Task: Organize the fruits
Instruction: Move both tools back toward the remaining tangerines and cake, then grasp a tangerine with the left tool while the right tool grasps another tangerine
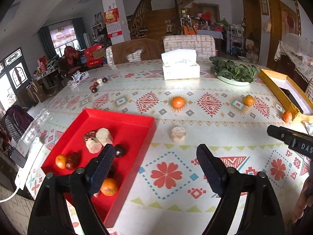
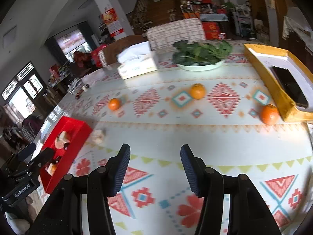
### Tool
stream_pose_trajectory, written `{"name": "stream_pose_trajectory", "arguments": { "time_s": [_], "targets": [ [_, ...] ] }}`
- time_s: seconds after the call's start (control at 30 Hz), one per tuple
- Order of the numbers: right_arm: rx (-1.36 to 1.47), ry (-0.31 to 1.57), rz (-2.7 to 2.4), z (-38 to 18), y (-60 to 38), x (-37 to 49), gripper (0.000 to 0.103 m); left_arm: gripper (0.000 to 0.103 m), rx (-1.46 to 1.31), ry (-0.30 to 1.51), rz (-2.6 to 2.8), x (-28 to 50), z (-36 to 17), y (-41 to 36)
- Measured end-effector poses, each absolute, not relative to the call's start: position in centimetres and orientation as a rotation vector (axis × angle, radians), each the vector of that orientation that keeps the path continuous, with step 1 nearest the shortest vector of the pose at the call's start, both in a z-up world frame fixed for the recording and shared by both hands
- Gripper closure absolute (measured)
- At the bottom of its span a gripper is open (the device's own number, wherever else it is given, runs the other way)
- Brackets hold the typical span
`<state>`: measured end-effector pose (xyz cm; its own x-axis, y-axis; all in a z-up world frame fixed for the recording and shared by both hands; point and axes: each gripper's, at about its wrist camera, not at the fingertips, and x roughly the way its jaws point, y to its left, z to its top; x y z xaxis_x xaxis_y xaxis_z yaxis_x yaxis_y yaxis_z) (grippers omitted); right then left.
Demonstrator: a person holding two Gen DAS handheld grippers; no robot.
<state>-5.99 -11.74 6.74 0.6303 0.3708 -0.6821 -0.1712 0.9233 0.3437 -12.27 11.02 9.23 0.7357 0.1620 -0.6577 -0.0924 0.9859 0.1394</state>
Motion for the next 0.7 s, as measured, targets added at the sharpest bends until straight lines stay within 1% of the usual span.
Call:
{"name": "stream_pose_trajectory", "arguments": {
  "time_s": [0.33,0.47,0.63,0.7],
  "targets": [
    [0.290,0.828,0.194,6.6,-17.5,-4.2,0.045,0.018,-0.021,0.825,0.049,-9.0,7.8,11.4],
    [0.311,0.837,0.153,6.5,-19.0,-2.6,0.045,0.018,-0.078,0.889,-0.027,-6.4,6.7,11.2],
    [0.330,0.852,0.158,6.4,-19.0,0.2,0.045,0.018,-0.073,0.869,-0.029,-2.7,7.1,11.1],
    [0.325,0.859,0.162,6.2,-18.4,2.0,0.045,0.018,-0.080,0.883,-0.030,0.0,6.9,11.4]
  ]
}}
